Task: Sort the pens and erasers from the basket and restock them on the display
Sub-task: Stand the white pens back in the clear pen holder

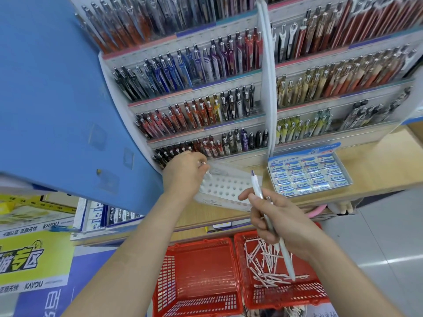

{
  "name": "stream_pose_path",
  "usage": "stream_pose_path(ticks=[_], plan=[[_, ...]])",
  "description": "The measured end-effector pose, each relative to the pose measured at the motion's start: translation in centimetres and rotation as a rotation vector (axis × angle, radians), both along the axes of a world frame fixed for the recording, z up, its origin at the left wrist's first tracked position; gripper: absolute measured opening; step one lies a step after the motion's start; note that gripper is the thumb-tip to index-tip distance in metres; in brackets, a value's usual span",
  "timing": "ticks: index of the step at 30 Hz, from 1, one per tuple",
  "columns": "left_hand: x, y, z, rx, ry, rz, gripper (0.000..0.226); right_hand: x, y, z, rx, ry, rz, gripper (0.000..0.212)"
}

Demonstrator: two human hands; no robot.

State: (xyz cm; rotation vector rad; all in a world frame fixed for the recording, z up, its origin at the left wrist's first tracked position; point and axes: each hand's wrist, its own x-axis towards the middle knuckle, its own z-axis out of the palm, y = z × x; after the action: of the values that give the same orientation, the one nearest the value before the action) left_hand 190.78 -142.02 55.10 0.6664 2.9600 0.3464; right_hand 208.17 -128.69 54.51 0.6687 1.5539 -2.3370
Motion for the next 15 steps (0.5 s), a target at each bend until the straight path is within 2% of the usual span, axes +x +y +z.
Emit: stream_pose_path(ticks=[3,5,7,8,11,15], plan=[[1.9,-0.3,1.9,0.227,-0.010,0.007,0.022,0.0,0.1,0.6,0.065,0.036,0.048,0.018],[4.1,0.1,3.6,0.464,-0.243,-0.040,0.016,-0.1,0.2,1.1,0.101,0.064,0.075,0.016],[6.2,0.6,5.1,0.590,-0.529,-0.088,0.018,-0.4,-0.1,1.5,0.153,0.092,0.091,0.014],[6.9,0.8,5.5,0.630,-0.607,-0.094,0.016,-0.5,-0.3,1.7,0.179,0.111,0.098,0.013],[7.5,0.7,5.8,0.758,-0.676,-0.004,0.007,-0.8,-0.5,2.2,0.220,0.159,0.132,0.012],[7.2,-0.7,5.6,0.974,-0.644,0.176,0.005,-0.3,0.2,2.6,0.192,0.187,0.138,0.025]])
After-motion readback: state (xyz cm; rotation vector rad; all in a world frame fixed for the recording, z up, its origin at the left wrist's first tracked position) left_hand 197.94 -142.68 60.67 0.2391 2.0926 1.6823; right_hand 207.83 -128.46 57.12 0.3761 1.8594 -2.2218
